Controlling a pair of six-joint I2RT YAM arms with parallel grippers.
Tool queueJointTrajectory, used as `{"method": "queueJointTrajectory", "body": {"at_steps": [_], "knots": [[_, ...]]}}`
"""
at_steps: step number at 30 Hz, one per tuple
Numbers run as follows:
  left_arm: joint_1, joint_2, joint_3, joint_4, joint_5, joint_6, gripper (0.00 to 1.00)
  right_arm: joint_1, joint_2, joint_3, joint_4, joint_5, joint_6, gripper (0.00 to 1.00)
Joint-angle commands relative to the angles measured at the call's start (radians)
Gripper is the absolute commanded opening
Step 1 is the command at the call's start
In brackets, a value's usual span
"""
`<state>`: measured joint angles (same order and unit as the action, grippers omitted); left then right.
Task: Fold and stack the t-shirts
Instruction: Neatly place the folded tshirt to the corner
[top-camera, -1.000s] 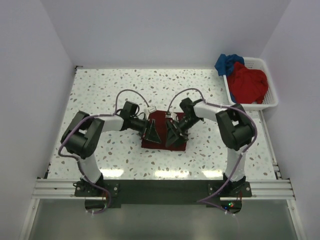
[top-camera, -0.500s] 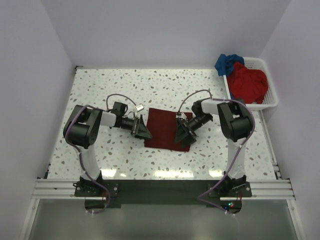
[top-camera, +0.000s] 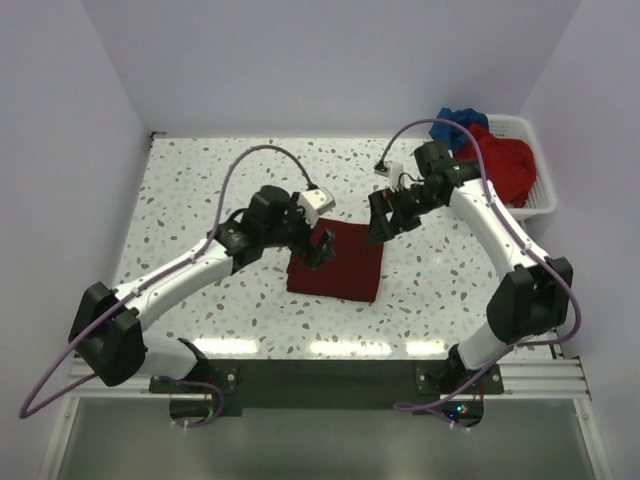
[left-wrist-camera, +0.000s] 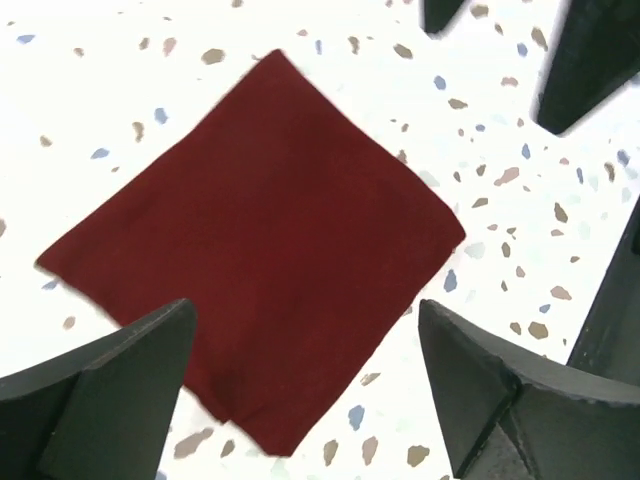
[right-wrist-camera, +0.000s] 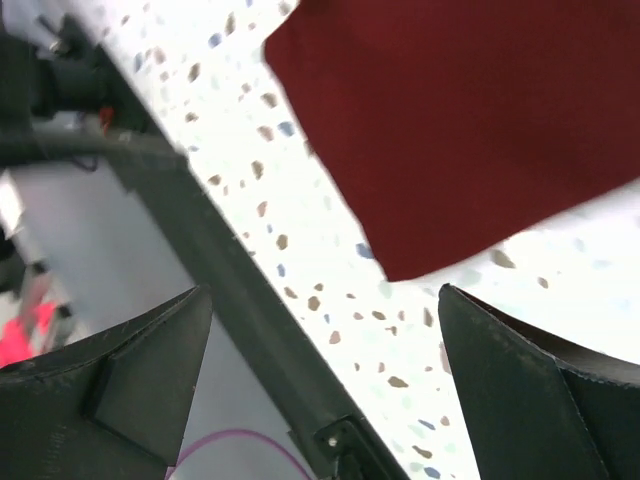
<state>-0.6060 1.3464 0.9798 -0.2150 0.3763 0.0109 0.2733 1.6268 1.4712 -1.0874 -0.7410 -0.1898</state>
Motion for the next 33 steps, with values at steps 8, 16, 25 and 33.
{"method": "queueJointTrajectory", "body": {"at_steps": [8, 16, 25, 33], "knots": [[-0.259, 0.422, 0.216, -0.08, -0.484, 0.008, 1.0, -0.054, -0.13, -0.072, 0.099, 0.27, 0.092, 0.99], [-0.038, 0.62, 0.247, -0.199, -0.418, 0.092, 1.0, -0.06, -0.119, -0.084, 0.093, 0.272, 0.073, 0.99], [0.537, 0.627, 0.216, -0.286, -0.338, 0.495, 1.0, -0.062, -0.07, -0.063, 0.069, 0.25, 0.049, 0.99], [0.821, 0.89, 0.494, -0.437, -0.352, 0.882, 0.96, -0.062, -0.027, -0.048, 0.064, 0.242, 0.049, 0.99]]}}
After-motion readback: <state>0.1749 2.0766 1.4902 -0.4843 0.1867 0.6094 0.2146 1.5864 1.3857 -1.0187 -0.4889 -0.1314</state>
